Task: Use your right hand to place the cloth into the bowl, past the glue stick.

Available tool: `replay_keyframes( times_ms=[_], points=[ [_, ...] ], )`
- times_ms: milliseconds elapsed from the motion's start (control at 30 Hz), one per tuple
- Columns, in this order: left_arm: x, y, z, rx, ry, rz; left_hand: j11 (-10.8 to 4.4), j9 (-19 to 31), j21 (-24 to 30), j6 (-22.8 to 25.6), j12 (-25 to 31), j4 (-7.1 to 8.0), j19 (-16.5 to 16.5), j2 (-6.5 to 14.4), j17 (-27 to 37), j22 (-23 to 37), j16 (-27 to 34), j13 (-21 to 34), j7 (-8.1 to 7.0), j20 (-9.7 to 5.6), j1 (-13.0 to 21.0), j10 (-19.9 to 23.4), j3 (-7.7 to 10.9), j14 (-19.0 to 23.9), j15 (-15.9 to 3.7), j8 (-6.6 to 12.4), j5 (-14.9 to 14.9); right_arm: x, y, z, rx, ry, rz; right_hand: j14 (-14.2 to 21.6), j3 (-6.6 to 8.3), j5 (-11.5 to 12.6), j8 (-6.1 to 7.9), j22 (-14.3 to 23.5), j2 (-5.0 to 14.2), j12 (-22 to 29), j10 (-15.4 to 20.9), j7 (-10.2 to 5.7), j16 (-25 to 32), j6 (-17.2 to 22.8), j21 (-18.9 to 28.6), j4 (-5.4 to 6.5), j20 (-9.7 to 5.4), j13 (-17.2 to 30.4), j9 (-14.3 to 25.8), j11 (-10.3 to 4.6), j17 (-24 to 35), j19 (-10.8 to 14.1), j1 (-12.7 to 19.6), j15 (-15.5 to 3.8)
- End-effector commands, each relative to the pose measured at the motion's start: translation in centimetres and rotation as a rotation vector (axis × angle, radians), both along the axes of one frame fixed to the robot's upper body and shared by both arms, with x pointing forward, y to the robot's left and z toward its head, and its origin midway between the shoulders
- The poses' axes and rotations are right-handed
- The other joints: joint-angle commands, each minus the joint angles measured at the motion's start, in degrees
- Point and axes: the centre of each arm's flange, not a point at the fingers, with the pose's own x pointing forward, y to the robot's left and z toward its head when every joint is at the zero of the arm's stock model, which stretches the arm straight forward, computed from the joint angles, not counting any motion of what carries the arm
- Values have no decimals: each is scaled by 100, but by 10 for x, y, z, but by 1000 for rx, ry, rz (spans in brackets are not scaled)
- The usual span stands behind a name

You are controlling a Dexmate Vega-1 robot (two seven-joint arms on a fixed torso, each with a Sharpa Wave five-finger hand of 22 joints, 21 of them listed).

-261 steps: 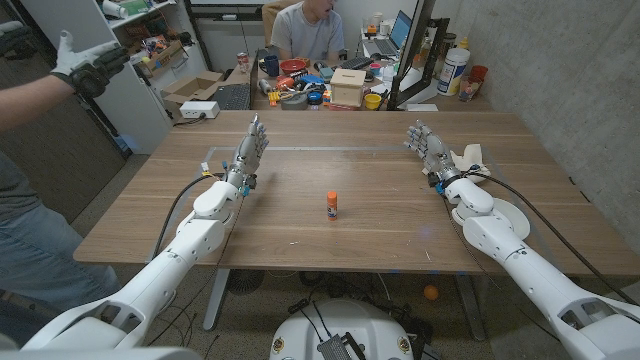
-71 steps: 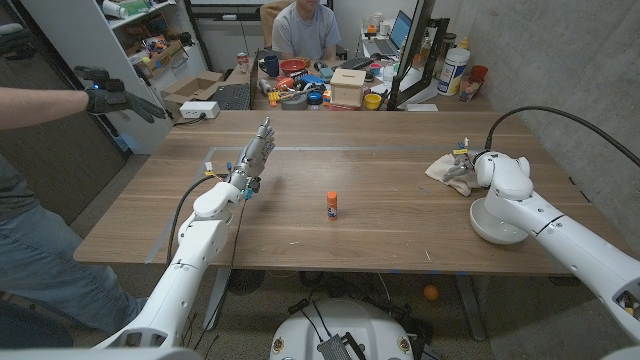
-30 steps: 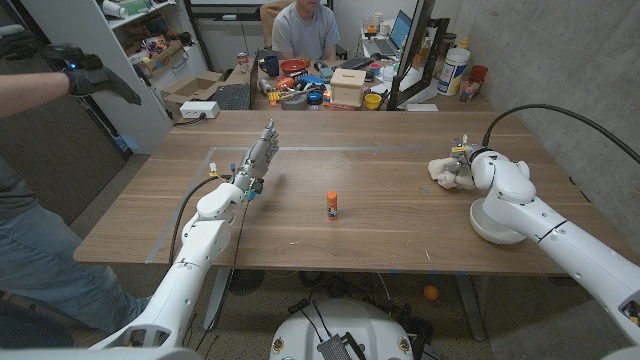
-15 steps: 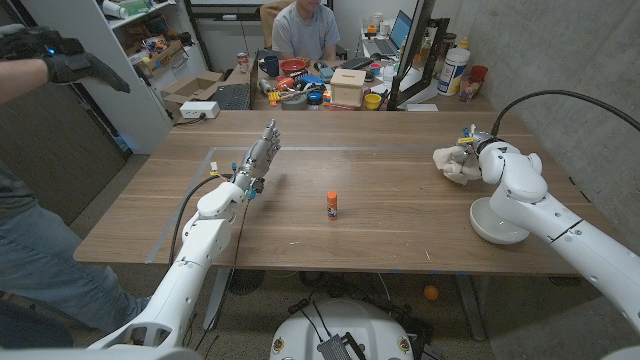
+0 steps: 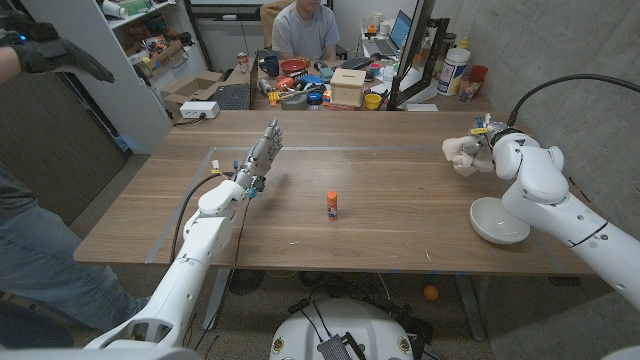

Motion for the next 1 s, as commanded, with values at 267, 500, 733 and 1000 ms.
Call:
replay_keyframes(
  times_ms=[267, 500, 733, 1000],
  points=[
    [6, 1, 3, 7, 2, -10, -36, 14, 38, -3, 34, 0, 7, 63, 16, 24, 4, 30, -12, -11, 41, 8, -44, 22, 6, 9, 28, -63, -1, 2, -4, -56, -23, -19, 2, -16, -24, 34, 214, -86, 266, -369, -75, 599, 18, 81, -18, 29, 87, -168, 44, -368, 290, -309],
    [5, 3, 12, 11, -12, -8, -20, 15, 38, 1, 33, -1, 8, 71, 16, 24, 3, 30, -3, -16, 48, 7, -48, 20, 10, 10, 26, -88, -4, 0, -5, -69, -46, -32, -10, -17, -26, 33, 216, -101, 296, -380, -84, 604, 20, 93, -14, 34, 115, -156, 54, -397, 292, -292],
    [-1, 1, 30, 32, -41, -7, -9, 15, 38, -9, 31, -3, 8, 79, 16, 24, 2, 31, -3, -18, 57, 4, -55, 21, 14, 5, 25, -113, -13, -5, 9, -74, -84, -28, -21, -17, -36, 33, 216, -121, 308, -394, -85, 596, 28, 100, -12, 37, 132, -165, 62, -410, 295, -301],
    [-3, 0, 41, 49, -55, -8, -16, 15, 37, -8, 30, -5, 6, 86, 16, 24, 2, 31, 3, -16, 65, 2, -63, 23, 15, 4, 23, -136, -19, -17, 26, -78, -111, -22, -35, -18, -46, 32, 216, -151, 304, -396, -88, 607, 35, 113, -13, 41, 144, -176, 69, -428, 293, -315]
  ],
)
